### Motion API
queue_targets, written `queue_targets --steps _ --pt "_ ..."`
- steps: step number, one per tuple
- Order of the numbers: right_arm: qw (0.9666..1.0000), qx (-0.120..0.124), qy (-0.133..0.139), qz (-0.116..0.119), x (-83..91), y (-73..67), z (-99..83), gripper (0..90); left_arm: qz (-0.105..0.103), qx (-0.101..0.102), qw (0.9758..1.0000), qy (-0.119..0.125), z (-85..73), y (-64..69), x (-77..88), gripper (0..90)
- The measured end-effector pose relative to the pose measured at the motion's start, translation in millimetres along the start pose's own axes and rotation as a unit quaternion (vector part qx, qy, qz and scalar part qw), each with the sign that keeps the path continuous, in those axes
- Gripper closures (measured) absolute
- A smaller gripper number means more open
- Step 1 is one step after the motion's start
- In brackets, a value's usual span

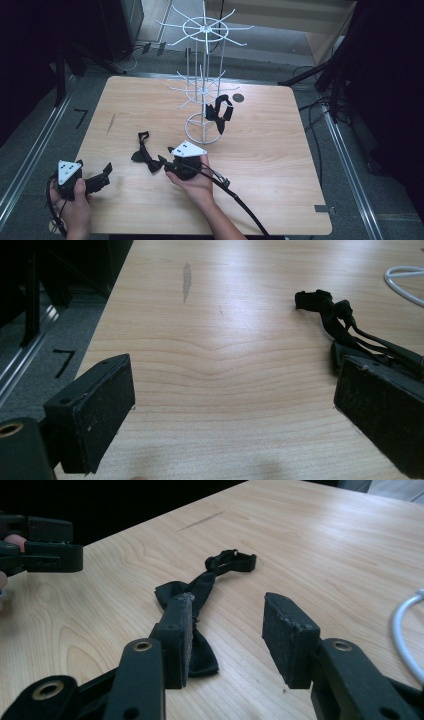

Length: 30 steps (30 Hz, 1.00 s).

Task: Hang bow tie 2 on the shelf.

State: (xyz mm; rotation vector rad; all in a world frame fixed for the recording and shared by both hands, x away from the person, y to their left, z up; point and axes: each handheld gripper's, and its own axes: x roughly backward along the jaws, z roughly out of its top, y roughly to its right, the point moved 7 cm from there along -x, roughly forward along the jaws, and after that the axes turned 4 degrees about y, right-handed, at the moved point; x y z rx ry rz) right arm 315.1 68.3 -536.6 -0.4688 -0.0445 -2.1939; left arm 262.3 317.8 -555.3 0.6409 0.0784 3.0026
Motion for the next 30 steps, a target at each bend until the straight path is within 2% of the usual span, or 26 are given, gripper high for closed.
queue_targets --steps 12,20,25,26,30 --pt "0.9996 0.000 -0.026 -0.005 -25.0 -11.1 -4.1 60.6 0.005 -0.003 1.0000 0.000 0.0 0.3 0.2 3.7" --pt "0.9987 0.018 -0.047 -0.002 -43.9 -24.1 -4.4 60.7 0.005 -0.005 1.0000 -0.002 -0.2 0.1 -0.1 3.7" --pt "0.9982 0.014 -0.059 -0.001 -54.7 -28.0 -5.7 59.9 0.005 -0.005 1.0000 -0.002 -0.1 0.3 -0.3 3.7" --pt "0.9976 0.007 -0.068 -0.001 -60.1 -28.1 -7.0 59.1 0.005 -0.005 1.0000 -0.003 -0.1 0.3 -0.4 3.7" --pt "0.9964 0.002 -0.085 -0.004 -68.2 -27.8 -10.8 58.7 0.003 -0.005 1.0000 -0.002 0.0 0.1 -0.6 3.7"
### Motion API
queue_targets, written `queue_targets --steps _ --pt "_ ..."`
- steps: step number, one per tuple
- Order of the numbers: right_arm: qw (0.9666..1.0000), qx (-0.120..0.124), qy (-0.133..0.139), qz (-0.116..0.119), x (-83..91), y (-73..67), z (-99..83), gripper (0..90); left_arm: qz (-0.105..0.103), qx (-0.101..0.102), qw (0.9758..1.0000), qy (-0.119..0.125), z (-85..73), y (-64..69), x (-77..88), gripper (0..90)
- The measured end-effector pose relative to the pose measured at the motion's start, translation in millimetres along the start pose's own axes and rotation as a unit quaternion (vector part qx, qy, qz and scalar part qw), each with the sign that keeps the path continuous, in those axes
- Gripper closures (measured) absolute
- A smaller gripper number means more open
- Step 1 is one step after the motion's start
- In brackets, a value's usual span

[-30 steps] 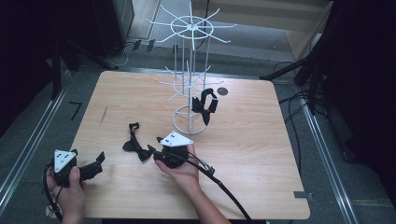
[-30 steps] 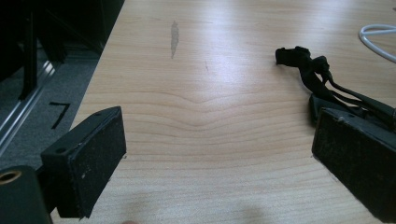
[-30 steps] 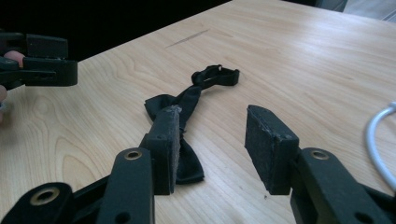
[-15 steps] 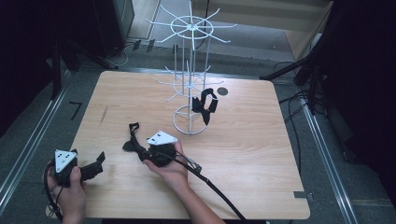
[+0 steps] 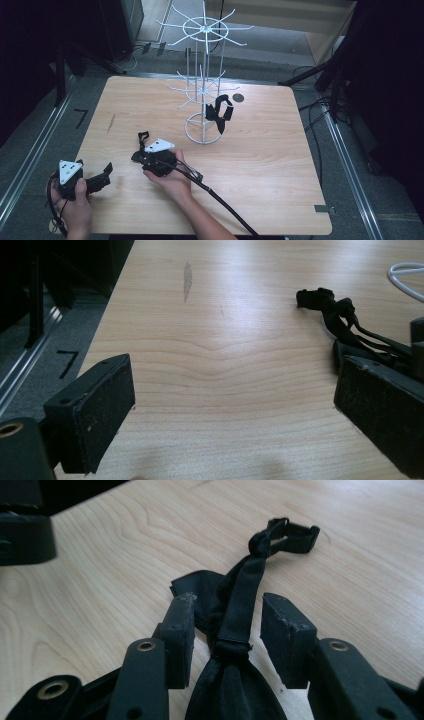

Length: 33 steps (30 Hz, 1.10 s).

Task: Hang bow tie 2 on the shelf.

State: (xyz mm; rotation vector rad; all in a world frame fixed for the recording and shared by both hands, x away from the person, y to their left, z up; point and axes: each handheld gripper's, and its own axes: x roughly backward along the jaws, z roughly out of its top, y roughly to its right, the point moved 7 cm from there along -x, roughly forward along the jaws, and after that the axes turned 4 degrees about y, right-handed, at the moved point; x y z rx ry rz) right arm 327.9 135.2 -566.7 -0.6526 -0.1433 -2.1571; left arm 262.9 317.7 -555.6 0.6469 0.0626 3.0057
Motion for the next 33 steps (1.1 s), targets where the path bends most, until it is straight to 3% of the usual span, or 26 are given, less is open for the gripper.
queue_targets --steps 3,5,8,13,15,21,26,33 --pt "0.9998 -0.001 -0.008 -0.020 -3.9 3.6 -3.0 60.4 0.000 0.000 1.0000 0.000 0.0 0.1 -0.1 3.7" --pt "0.9997 -0.006 -0.010 -0.023 -4.8 5.2 -3.7 62.1 -0.001 0.000 1.0000 0.000 0.1 0.1 -0.1 3.7" --pt "0.9993 -0.021 -0.026 -0.015 -7.3 7.6 -8.4 72.6 0.000 0.000 1.0000 -0.001 0.0 0.5 -0.3 3.7" --pt "0.9994 -0.016 -0.025 -0.017 -4.6 8.7 -8.0 75.7 0.000 0.000 1.0000 -0.001 0.0 0.5 -0.4 3.7" --pt "0.9996 -0.003 -0.018 -0.023 0.4 8.7 -6.6 75.9 0.000 -0.001 1.0000 -0.001 0.0 0.4 -0.3 3.7" --pt "0.9993 0.004 0.007 -0.036 13.1 12.6 0.4 76.0 0.001 -0.001 1.0000 -0.001 0.0 0.7 -0.5 3.7" --pt "0.9978 0.025 0.030 -0.053 30.0 19.7 8.9 76.0 0.001 -0.001 1.0000 -0.002 0.0 0.6 -0.4 3.7" --pt "0.9959 0.036 0.048 -0.067 50.3 26.8 12.1 76.1 0.000 0.000 1.0000 -0.002 0.0 0.6 -0.5 3.7"
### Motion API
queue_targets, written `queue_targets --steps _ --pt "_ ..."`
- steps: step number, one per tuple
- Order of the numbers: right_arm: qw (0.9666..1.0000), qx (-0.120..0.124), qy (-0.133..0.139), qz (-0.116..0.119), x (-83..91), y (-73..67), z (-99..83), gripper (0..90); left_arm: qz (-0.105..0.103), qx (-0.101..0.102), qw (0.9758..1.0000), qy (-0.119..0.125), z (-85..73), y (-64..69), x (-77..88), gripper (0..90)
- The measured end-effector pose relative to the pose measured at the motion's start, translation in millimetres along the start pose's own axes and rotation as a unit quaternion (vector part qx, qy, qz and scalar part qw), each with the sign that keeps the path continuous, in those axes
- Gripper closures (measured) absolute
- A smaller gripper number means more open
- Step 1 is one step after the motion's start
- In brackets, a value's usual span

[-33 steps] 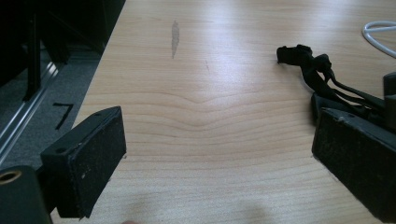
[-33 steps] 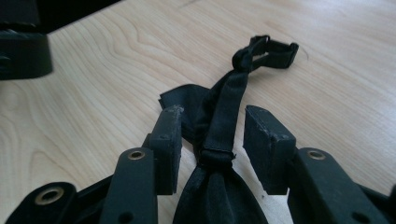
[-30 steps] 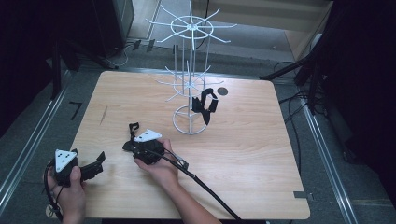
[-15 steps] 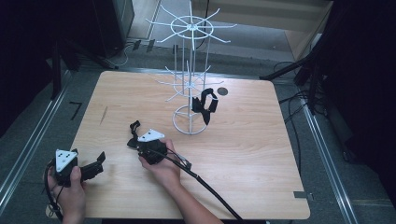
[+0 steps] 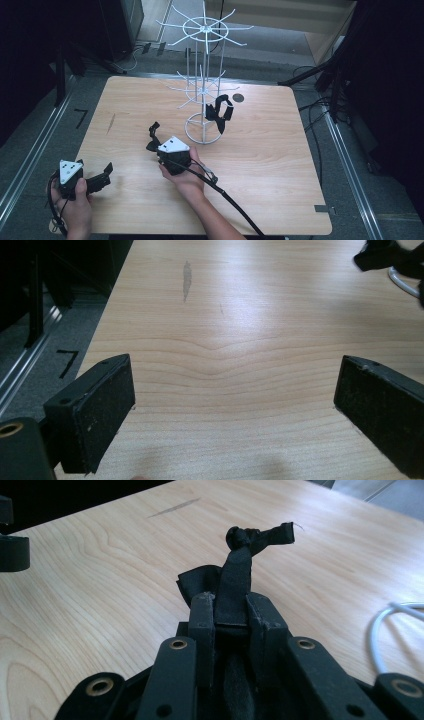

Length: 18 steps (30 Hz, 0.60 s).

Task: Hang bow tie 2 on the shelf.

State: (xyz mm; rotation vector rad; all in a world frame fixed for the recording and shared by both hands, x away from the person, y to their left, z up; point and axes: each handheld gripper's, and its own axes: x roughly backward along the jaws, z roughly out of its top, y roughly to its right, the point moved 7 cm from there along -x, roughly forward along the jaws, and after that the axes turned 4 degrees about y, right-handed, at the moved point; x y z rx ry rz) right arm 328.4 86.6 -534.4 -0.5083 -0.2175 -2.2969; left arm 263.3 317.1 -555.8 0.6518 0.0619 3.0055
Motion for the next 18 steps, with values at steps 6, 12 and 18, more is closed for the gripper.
queue_targets --steps 6,12,18 --pt "0.9999 -0.003 0.014 -0.002 22.1 12.4 1.4 76.1 0.001 0.000 1.0000 0.001 0.0 0.0 0.0 3.7" --pt "0.9995 -0.012 0.028 -0.007 43.2 23.2 1.5 76.1 0.002 -0.001 1.0000 0.001 0.0 -0.1 0.2 3.7" --pt "0.9989 -0.017 0.041 -0.016 67.8 37.1 -0.4 76.1 0.002 0.000 1.0000 0.001 0.0 -0.3 0.5 3.7"
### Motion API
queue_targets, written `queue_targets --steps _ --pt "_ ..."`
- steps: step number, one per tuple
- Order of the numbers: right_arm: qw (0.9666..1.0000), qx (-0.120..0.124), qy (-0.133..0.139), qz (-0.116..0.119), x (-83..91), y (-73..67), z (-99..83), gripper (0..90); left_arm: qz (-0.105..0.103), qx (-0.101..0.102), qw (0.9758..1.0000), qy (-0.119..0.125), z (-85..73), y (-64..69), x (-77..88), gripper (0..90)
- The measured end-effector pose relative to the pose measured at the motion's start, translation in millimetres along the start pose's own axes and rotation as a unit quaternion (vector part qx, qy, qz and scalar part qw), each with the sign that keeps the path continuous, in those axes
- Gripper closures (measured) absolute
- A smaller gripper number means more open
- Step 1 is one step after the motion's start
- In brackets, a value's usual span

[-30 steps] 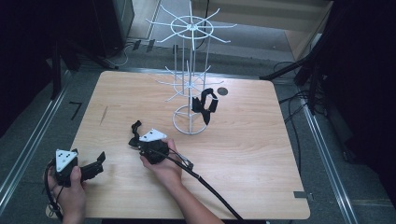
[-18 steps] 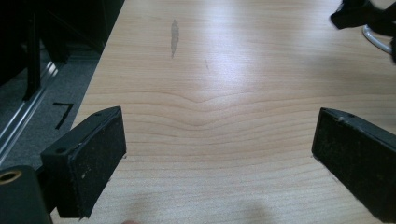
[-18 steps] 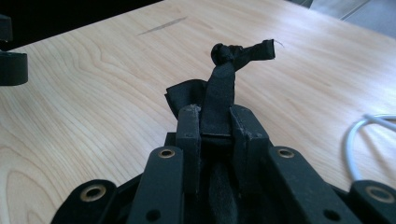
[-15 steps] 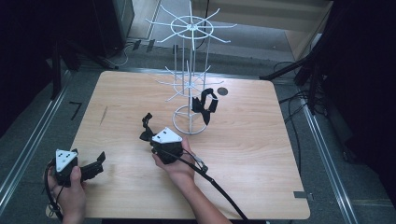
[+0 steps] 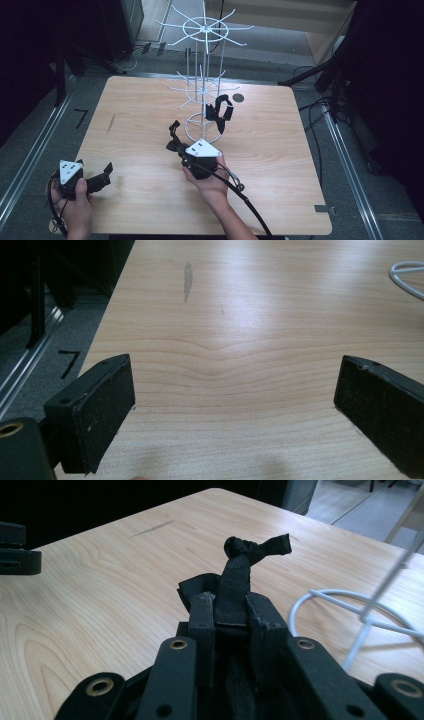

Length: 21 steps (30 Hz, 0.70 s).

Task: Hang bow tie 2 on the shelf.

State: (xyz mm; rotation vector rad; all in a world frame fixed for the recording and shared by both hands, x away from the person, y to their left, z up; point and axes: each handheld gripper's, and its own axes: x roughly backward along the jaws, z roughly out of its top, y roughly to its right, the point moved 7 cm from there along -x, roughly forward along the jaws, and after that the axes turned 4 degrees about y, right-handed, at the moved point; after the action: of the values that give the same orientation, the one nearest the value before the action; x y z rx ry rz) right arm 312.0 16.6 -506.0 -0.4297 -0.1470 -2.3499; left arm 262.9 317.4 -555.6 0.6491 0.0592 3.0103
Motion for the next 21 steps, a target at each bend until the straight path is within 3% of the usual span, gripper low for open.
queue_targets --steps 21 --pt "0.9991 -0.021 0.027 -0.027 52.5 34.9 -5.7 76.2 0.003 -0.001 1.0000 0.000 0.0 -0.4 0.4 3.7"
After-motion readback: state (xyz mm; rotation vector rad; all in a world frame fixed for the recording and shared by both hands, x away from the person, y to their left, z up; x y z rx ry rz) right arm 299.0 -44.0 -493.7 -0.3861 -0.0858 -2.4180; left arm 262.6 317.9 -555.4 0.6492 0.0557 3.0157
